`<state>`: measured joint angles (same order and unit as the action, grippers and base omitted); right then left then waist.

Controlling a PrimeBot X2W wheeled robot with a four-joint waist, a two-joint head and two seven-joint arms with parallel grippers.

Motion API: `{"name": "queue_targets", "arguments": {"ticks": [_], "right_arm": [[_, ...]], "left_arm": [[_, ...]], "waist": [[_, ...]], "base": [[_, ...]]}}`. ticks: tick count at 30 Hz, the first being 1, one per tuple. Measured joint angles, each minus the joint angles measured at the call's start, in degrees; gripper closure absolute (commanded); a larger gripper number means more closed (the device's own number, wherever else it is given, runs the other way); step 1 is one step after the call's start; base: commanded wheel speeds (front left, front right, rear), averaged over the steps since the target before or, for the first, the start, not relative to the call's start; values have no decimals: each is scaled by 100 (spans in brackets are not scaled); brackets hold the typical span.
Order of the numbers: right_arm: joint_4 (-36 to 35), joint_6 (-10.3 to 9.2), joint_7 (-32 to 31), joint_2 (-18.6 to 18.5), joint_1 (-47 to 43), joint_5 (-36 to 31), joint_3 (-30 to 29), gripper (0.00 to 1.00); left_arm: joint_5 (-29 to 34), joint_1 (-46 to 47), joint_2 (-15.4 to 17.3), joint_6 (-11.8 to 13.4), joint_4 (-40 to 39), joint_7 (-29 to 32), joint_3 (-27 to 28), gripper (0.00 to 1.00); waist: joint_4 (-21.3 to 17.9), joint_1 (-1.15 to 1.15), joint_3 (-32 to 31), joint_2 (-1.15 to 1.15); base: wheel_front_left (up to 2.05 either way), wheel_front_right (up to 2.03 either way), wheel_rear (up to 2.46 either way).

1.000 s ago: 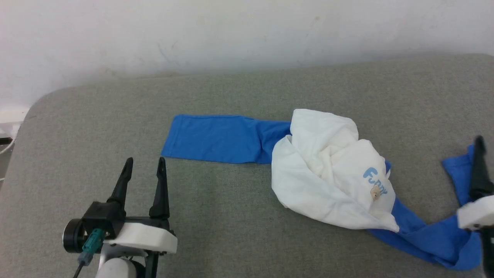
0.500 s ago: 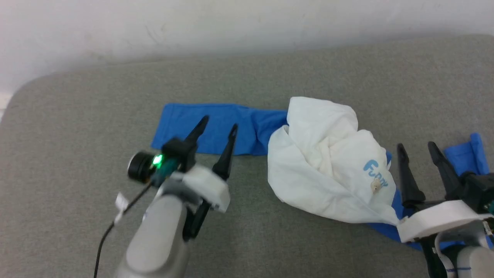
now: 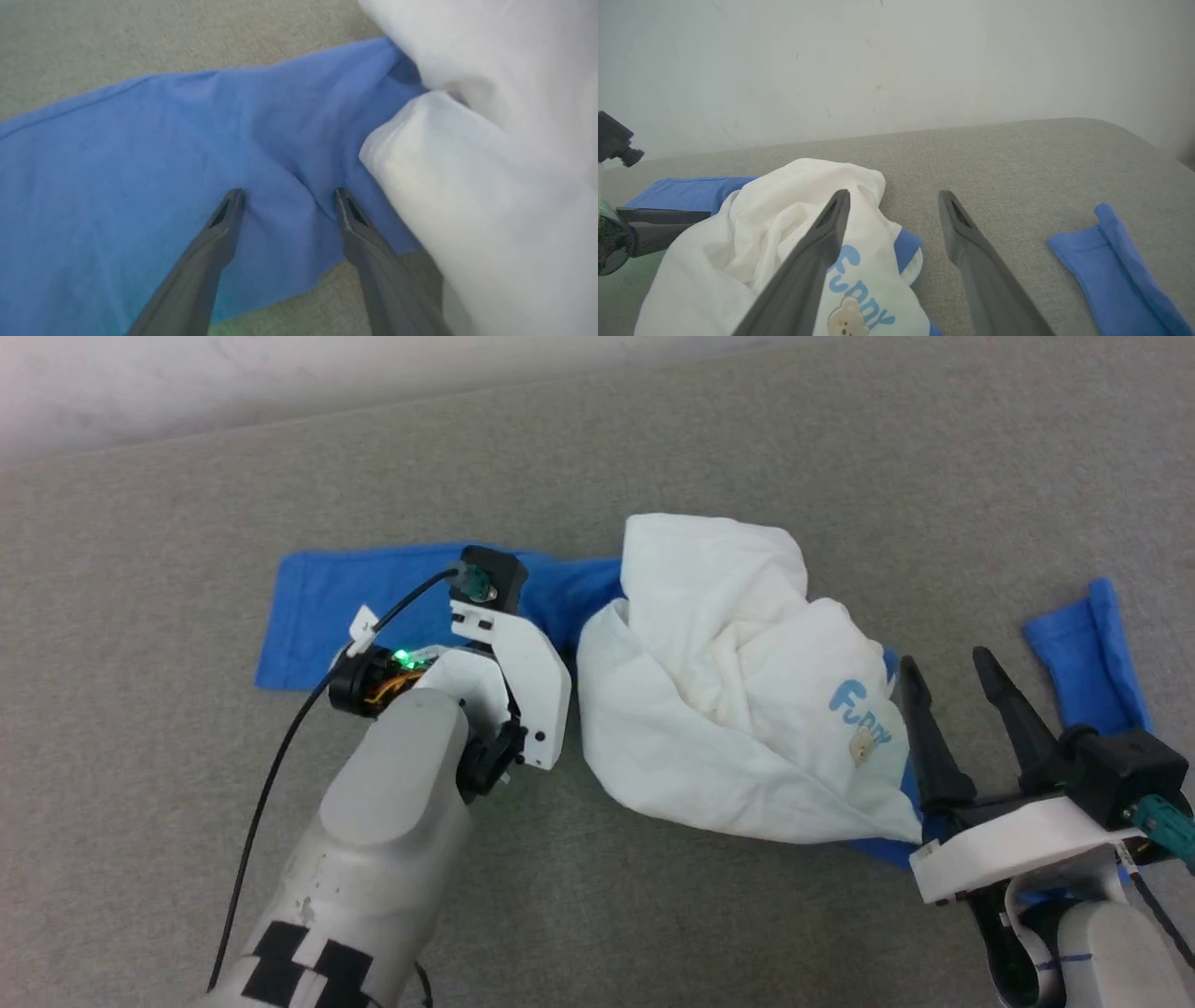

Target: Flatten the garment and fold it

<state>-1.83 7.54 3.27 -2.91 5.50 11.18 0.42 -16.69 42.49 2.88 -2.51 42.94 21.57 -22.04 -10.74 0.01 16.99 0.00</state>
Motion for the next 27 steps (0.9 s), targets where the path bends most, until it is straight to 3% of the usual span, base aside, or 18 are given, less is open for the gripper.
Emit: {"name": "queue_targets", "arguments": {"ticks": [2,3,4,6,13,16,22,23,27], "right_arm": [[26,0,9,0,5,1,2,0],[42,0,29,-1,6,8,1,0],[57,0,30,-3,7,15,-7,0],[80,0,27,-3,9,24,0,0],[77,0,-38,-3,4,-15,-67,0],[40,0,-162,-4,-51,-73,-157,0],[-30,0,-318,-5,-207,-105,-252,0],[-54,0,-385,-2,-242,-105,-272,0],[-77,0,-521,-1,-261,-111,-345,0]], "left_arm": [[36,141,36,59,62,282,-60,0],[65,187,54,63,78,383,-91,36],[66,216,64,65,86,435,-103,100],[63,210,87,76,55,352,-102,100],[-135,-397,157,344,-276,-912,248,100],[-354,-978,420,555,-676,-1460,636,100],[-560,-1967,882,888,-1378,-1482,1069,100],[-605,-2410,1042,1060,-1689,-1326,1203,100],[-759,-3014,1133,1272,-2168,-1067,1355,100]], "waist": [[-72,-1,51,0],[-99,-1,65,0],[-112,-1,68,1],[-106,-1,53,1],[72,-1,-78,1],[286,-1,-271,1],[634,-2,-552,1],[777,-2,-649,1],[981,-2,-764,1]], "base": [[0,0,0],[0,0,0],[0,0,0],[0,0,0],[0,0,0],[0,0,0],[0,0,0],[0,0,0],[0,0,0]]}}
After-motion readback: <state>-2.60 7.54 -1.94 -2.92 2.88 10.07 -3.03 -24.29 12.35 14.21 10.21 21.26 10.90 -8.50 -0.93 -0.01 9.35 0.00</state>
